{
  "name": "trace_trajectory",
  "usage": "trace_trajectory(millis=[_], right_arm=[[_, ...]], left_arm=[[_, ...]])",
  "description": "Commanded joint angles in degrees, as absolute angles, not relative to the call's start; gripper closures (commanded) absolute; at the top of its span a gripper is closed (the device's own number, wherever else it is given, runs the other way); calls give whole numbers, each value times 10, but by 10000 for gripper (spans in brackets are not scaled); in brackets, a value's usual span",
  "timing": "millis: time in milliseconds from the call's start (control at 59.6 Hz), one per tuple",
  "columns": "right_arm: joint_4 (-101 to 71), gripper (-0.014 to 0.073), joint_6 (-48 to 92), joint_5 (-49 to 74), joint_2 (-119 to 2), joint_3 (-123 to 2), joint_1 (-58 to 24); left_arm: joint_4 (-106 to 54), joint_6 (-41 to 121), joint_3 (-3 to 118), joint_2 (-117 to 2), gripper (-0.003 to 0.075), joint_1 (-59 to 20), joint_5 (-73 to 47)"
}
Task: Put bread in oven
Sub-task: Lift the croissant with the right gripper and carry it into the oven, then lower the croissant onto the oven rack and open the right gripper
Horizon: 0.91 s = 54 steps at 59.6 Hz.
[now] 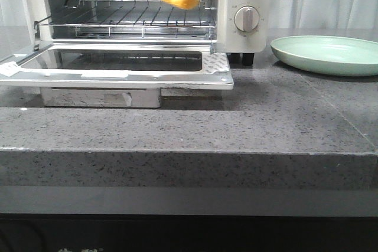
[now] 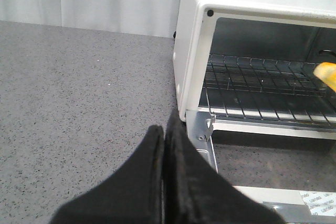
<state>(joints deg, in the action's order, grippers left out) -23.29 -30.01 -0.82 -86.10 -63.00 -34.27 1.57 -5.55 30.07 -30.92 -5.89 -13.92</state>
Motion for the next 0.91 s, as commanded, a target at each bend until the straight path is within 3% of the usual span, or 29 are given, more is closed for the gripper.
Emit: trace_trajectory(millis=[0,218,436,537,889], right_arm=[[-245,442,-296,-62,-871,-679,-343],[-279,434,-296,-89,-922,-723,-343],[-284,184,-296,-143,-938,-725,-343],[-284,129,-296,-167,-942,-725,-343],[-270,125,-295,-108,-931,-725,-343]], left_arm=[[17,-61,318,-309,741,-59,-91],[17,-61,318,-309,741,-59,-91],[17,-61,318,-309,741,-59,-91],[17,-61,318,-309,741,-59,-91],[17,-61,318,-309,741,-59,-91]])
